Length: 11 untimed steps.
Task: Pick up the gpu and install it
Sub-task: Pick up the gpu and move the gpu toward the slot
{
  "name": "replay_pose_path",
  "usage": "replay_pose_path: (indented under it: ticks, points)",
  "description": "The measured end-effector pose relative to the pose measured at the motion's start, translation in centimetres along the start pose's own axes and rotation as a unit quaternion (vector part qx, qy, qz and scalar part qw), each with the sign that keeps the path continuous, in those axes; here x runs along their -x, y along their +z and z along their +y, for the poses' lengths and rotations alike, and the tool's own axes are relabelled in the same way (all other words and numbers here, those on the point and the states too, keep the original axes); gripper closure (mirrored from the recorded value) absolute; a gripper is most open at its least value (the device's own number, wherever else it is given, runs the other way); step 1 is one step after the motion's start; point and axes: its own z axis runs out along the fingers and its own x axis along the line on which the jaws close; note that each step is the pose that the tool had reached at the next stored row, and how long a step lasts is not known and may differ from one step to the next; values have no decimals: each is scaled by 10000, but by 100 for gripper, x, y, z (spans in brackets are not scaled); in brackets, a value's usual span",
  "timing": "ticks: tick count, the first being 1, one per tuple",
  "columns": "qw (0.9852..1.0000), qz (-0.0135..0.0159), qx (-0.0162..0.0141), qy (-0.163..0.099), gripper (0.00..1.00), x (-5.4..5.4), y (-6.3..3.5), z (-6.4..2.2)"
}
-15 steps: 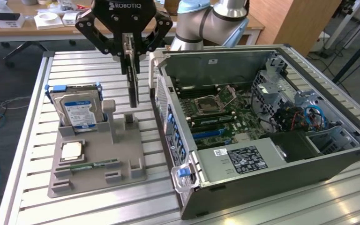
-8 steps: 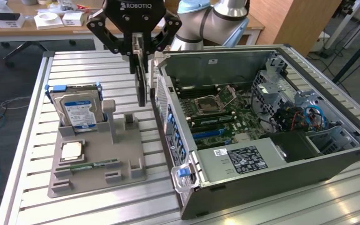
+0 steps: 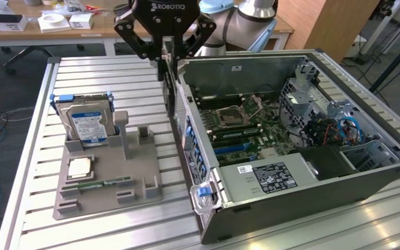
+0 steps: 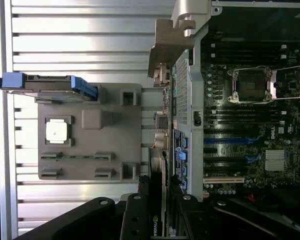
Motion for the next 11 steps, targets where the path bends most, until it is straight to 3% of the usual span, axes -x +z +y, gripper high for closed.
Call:
replay_pose_path:
  ticks: [11]
  points:
    - [10000, 0, 22, 0, 74, 408, 9, 13]
